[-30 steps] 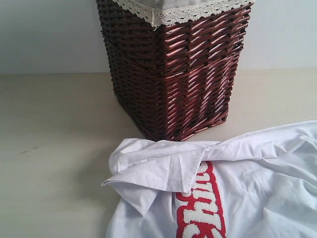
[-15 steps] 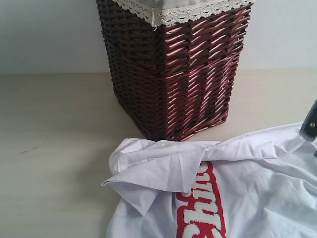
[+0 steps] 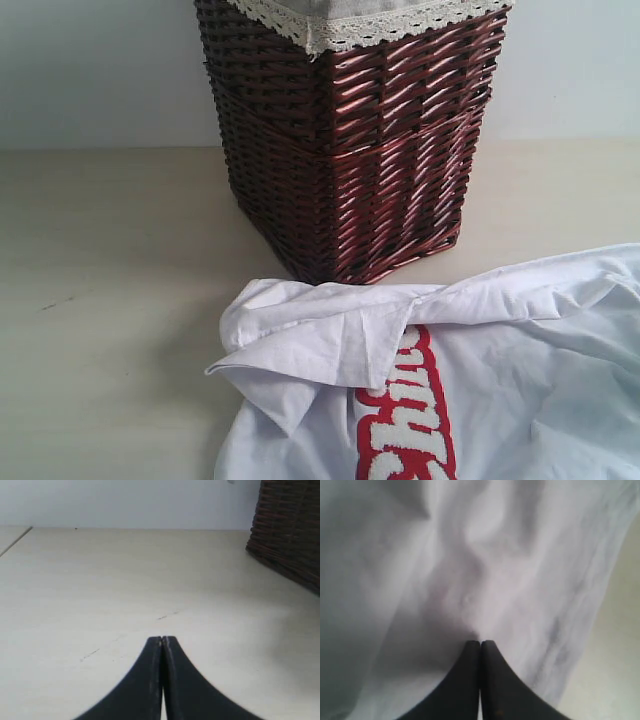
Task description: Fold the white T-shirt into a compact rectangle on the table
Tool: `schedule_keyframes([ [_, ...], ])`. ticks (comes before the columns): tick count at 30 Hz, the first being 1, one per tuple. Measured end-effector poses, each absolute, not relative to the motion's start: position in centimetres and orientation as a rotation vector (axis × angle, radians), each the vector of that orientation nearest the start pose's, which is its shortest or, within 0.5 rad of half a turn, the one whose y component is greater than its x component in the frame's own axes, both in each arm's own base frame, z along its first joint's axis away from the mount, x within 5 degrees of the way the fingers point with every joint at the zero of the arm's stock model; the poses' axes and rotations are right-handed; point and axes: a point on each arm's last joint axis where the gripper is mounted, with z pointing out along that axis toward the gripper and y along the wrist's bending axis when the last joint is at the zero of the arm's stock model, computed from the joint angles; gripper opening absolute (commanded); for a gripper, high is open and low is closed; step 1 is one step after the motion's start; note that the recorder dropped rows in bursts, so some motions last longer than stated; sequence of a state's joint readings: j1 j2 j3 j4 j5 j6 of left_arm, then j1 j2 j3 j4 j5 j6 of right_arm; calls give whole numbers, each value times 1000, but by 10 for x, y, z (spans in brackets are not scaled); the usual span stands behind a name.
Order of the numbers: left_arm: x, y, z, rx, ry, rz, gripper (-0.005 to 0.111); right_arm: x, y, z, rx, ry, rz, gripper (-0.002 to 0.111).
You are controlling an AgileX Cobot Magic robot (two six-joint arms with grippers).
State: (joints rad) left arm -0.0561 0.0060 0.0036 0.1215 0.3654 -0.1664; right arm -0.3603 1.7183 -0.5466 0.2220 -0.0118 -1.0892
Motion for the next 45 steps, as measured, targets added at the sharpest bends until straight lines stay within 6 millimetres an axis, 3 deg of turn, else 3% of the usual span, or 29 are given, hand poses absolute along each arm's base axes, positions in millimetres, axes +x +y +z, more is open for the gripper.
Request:
schedule_keyframes([
  [8, 53, 1, 179, -27, 1856, -35, 0, 258, -102, 89, -652, 2544, -525, 0],
  [17, 53, 1, 179, -27, 1856, -35, 0, 282, -112, 88, -640, 2511, -552, 0],
  [20, 53, 1, 179, -27, 1856, -35, 0, 279, -109, 95, -646, 2531, -518, 0],
  [28, 53, 1, 179, -27, 1856, -35, 0, 267, -101, 148, -650, 2494, -478, 0],
  [33, 53, 1, 179, -27, 1856, -35, 0, 258, -105, 144, -638, 2583, -401, 0],
  [41, 53, 1, 179, -27, 1856, -35, 0, 238, -145, 129, -420, 2693, -403, 0],
  [45, 53, 1, 179, -27, 1856, -35, 0, 231, -155, 123, -360, 2725, -394, 0],
])
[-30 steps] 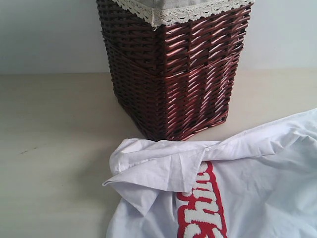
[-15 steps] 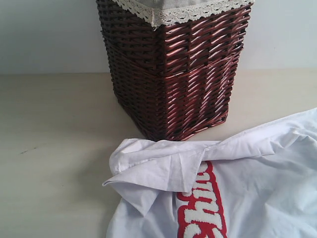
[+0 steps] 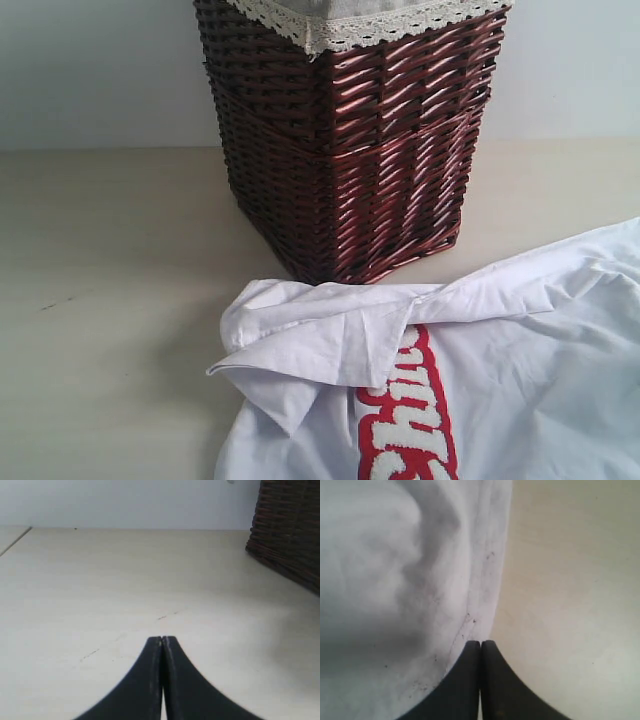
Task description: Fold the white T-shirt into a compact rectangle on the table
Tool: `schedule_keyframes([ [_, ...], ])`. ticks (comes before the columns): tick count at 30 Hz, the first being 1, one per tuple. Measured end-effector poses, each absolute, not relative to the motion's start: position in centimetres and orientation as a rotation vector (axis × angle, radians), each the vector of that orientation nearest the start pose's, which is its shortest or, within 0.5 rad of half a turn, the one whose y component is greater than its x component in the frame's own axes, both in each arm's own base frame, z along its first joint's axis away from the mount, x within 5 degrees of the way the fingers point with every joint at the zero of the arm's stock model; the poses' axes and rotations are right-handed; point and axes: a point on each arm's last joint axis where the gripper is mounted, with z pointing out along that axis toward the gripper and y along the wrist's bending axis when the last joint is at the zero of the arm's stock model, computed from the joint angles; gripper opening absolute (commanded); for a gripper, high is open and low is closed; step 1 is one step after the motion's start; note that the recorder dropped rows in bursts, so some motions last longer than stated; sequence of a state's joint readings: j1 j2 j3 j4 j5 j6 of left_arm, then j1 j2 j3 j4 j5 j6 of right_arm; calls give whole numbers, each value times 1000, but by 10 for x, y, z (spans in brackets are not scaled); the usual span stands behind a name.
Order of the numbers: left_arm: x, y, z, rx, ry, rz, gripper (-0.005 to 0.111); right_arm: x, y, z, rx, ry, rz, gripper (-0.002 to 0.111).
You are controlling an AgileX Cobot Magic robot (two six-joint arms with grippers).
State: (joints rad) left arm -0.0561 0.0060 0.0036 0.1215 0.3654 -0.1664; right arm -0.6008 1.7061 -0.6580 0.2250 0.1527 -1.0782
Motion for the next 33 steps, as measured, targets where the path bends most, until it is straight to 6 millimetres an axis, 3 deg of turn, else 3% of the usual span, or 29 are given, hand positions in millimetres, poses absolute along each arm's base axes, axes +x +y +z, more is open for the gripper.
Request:
schedule_keyframes([
  [5, 53, 1, 179, -27, 1856, -35, 0, 230, -156, 106, -357, 2776, -348, 0],
  [21, 53, 1, 179, -27, 1856, -35, 0, 245, -173, 91, -321, 2648, -567, 0],
  [26, 53, 1, 179, -27, 1856, -35, 0, 240, -168, 110, -317, 2648, -536, 0],
  [33, 53, 1, 179, -27, 1856, -35, 0, 230, -157, 175, -271, 2522, -578, 0],
])
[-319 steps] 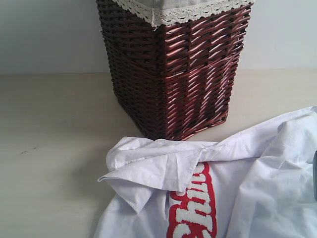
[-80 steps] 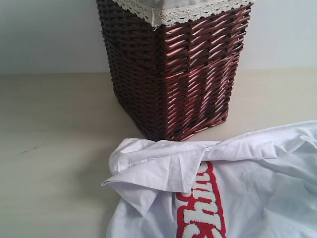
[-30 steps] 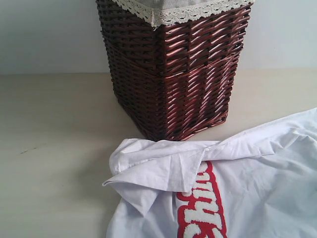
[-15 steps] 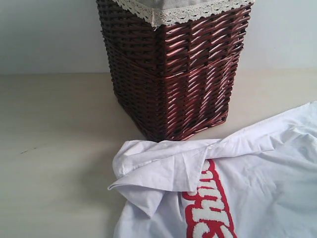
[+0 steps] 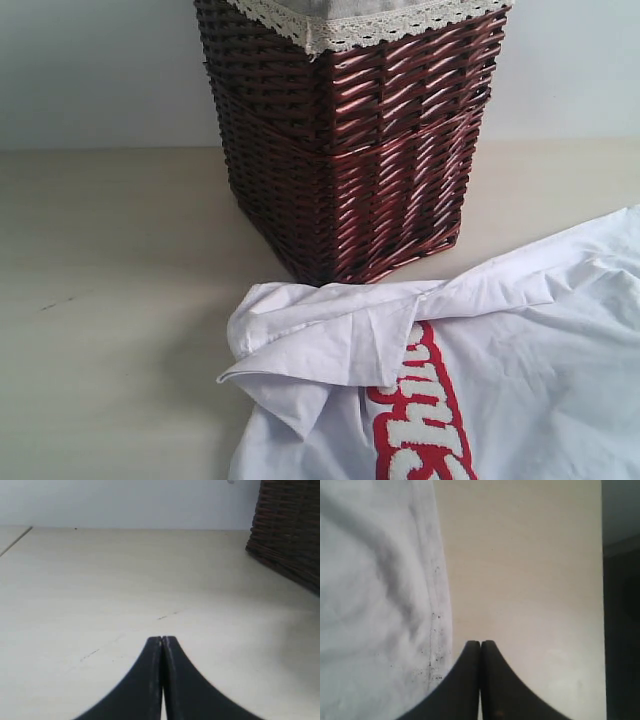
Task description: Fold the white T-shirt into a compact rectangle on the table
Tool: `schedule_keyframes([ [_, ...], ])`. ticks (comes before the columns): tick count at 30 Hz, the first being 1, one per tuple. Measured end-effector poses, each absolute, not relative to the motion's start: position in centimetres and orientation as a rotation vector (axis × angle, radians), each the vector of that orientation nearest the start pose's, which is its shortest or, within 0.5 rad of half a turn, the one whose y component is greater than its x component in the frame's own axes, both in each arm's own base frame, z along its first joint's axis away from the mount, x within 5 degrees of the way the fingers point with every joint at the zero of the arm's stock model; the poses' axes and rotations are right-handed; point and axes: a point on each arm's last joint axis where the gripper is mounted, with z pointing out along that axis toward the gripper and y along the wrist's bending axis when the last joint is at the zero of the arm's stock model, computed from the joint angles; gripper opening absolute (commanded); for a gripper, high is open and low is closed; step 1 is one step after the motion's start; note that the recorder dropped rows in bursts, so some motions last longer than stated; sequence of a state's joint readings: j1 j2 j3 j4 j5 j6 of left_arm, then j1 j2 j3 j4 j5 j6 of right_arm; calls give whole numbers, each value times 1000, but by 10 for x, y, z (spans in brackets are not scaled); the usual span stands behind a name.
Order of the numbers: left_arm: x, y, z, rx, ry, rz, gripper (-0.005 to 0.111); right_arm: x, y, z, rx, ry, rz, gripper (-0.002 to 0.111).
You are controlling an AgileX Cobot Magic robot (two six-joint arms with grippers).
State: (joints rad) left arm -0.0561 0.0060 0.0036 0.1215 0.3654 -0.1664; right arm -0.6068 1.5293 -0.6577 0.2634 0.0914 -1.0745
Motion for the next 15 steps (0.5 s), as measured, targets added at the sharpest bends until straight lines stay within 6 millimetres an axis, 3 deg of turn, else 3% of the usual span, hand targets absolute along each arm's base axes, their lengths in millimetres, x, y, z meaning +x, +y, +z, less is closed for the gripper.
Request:
schedule_keyframes([
  [3, 53, 1, 179, -27, 1856, -35, 0, 227, -141, 196, -275, 2484, -530, 0],
  [7, 53, 1, 179, -27, 1856, -35, 0, 230, -100, 223, -438, 2374, -405, 0],
  [11, 53, 1, 179, -27, 1856, -35, 0, 237, -54, 254, -557, 2122, -195, 0],
  [15, 53, 1, 179, -27, 1856, -35, 0, 250, -31, 300, -441, 1829, 38, 0],
])
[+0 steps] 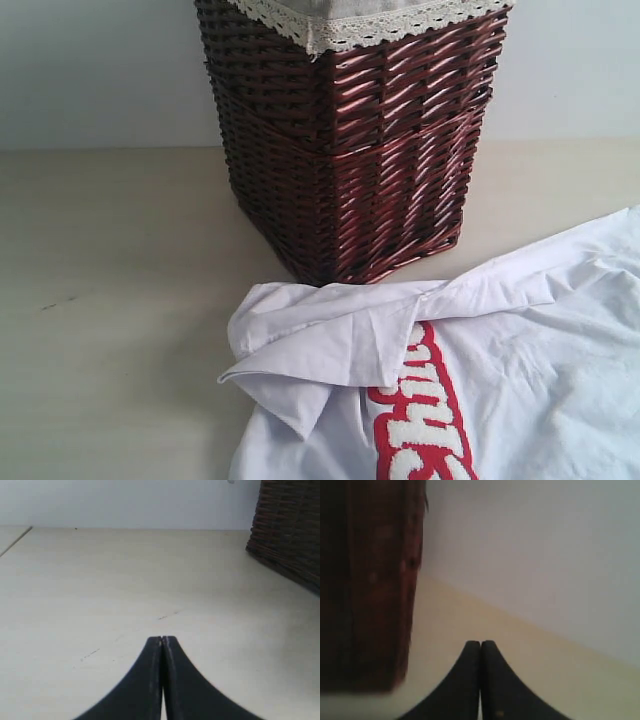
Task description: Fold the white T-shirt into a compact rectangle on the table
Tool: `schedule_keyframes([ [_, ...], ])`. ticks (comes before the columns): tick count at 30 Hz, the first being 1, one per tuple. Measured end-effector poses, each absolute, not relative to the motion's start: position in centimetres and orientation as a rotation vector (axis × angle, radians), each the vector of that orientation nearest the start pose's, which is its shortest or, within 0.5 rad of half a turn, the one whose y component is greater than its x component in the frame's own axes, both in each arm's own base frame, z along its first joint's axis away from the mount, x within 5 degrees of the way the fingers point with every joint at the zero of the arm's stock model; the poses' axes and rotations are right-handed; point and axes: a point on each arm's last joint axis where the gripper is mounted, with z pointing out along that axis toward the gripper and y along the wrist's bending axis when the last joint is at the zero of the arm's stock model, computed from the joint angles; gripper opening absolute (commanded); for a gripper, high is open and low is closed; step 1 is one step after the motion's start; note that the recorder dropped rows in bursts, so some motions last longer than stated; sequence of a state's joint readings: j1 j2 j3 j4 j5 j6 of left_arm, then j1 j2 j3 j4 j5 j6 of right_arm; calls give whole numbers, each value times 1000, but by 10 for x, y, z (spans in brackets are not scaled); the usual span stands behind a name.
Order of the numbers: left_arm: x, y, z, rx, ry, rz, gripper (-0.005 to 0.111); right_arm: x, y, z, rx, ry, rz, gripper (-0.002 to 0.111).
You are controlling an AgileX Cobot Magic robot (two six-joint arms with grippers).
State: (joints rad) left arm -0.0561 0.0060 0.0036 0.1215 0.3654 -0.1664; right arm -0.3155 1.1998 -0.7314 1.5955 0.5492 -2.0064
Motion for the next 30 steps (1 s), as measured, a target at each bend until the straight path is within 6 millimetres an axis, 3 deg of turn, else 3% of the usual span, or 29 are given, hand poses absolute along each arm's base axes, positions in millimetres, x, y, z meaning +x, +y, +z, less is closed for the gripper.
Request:
schedule_keyframes([
  [5, 53, 1, 179, -27, 1856, -35, 0, 278, -33, 368, -359, 1604, 179, 0],
  [10, 53, 1, 179, -27, 1856, -35, 0, 312, -31, 403, -304, 1549, 507, 0],
  [14, 53, 1, 179, -27, 1856, -35, 0, 325, -2, 393, -592, 1641, 762, 0],
  [19, 53, 1, 179, -27, 1856, -35, 0, 329, 35, 375, -866, 1711, 778, 0],
  [25, 53, 1, 179, -27, 1856, -35, 0, 347, 41, 383, -686, 1662, 639, 4],
  [27, 53, 1, 179, -27, 1856, -35, 0, 355, 36, 394, -574, 1601, 569, 14],
  [30, 53, 1, 179, -27, 1856, -35, 0, 368, 25, 411, -439, 1518, 448, 39],
])
